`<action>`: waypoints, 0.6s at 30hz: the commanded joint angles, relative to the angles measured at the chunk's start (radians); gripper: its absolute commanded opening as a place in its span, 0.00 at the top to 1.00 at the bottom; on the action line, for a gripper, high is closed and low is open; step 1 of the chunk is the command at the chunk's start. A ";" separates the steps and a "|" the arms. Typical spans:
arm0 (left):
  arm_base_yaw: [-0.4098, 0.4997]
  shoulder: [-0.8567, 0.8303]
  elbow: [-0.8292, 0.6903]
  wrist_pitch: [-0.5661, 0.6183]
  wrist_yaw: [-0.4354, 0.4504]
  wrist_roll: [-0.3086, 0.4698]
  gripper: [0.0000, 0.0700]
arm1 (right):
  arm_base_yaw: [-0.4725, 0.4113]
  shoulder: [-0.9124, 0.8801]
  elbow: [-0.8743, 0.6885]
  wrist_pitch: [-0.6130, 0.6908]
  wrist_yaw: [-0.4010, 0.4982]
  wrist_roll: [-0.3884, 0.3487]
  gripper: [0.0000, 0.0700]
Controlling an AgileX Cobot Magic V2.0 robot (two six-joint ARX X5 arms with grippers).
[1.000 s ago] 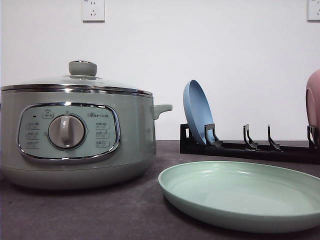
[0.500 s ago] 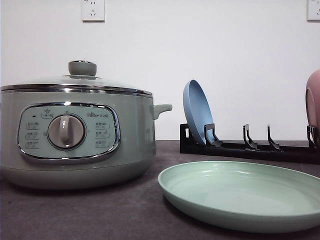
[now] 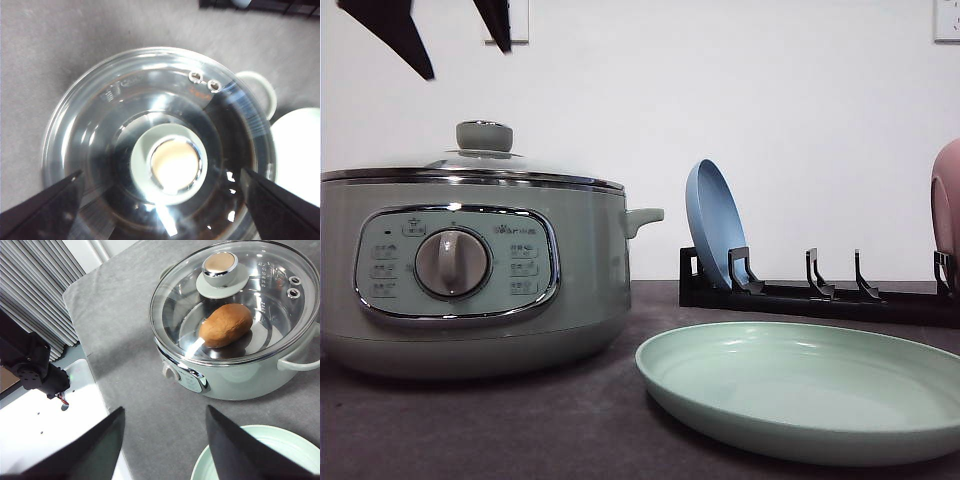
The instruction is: Transfer potato from steamer to green plate
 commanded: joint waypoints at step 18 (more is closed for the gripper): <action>-0.071 0.177 0.041 -0.045 -0.076 0.013 0.16 | 0.005 0.013 0.019 -0.014 0.000 -0.016 0.55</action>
